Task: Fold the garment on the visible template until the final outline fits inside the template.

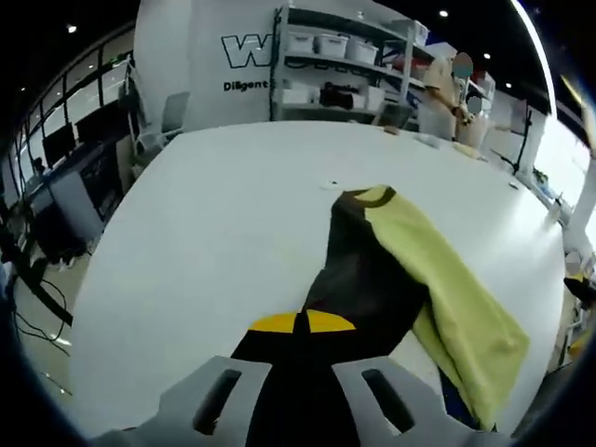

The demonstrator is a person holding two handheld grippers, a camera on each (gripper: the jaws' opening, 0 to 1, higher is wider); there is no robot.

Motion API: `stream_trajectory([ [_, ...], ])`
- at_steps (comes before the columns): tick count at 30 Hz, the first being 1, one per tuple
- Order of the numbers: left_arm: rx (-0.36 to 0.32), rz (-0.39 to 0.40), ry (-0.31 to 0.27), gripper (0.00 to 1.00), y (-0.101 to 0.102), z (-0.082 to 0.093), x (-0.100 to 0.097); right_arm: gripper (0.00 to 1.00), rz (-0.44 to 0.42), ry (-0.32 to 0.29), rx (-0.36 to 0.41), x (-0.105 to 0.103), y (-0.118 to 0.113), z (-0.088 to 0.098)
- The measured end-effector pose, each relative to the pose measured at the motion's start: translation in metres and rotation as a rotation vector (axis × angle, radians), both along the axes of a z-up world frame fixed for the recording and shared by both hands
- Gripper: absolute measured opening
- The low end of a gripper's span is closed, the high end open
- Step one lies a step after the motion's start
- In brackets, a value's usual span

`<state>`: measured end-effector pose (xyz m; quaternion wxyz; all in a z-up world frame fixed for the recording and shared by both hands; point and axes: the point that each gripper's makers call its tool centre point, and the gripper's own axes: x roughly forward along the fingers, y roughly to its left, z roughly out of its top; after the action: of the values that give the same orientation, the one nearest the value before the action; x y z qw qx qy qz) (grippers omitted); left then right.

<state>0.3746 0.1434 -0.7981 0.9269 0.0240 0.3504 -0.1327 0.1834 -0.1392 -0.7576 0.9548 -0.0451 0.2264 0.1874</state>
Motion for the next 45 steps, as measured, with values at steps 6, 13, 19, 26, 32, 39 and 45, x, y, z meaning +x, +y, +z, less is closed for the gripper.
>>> stream_trajectory([
  [6, 0.054, 0.013, 0.029, 0.0, 0.019, -0.009, 0.004, 0.82, -0.003, 0.007, -0.005, 0.0, -0.001, -0.002],
  [13, 0.145, 0.017, 0.08, 0.0, 0.037, -0.028, 0.007, 0.82, -0.009, 0.016, -0.009, 0.0, -0.004, -0.004],
  [19, 0.311, -0.02, 0.12, 0.0, 0.058, -0.046, 0.005, 0.82, -0.015, 0.022, -0.008, 0.0, -0.005, -0.006],
  [26, 0.354, -0.037, 0.153, 0.0, 0.066, -0.065, 0.0, 0.82, -0.02, 0.03, -0.006, 0.0, -0.007, -0.007],
  [32, 0.397, -0.065, 0.119, 0.01, 0.065, -0.062, 0.004, 0.82, -0.017, 0.029, -0.007, 0.0, -0.006, -0.007],
  [39, 0.39, -0.009, 0.101, 0.14, 0.077, -0.056, 0.003, 0.82, -0.017, 0.025, -0.006, 0.0, -0.006, -0.007],
  [45, 0.366, -0.002, 0.044, 0.15, 0.077, -0.037, 0.004, 0.82, -0.008, 0.022, -0.008, 0.0, -0.003, -0.006],
])
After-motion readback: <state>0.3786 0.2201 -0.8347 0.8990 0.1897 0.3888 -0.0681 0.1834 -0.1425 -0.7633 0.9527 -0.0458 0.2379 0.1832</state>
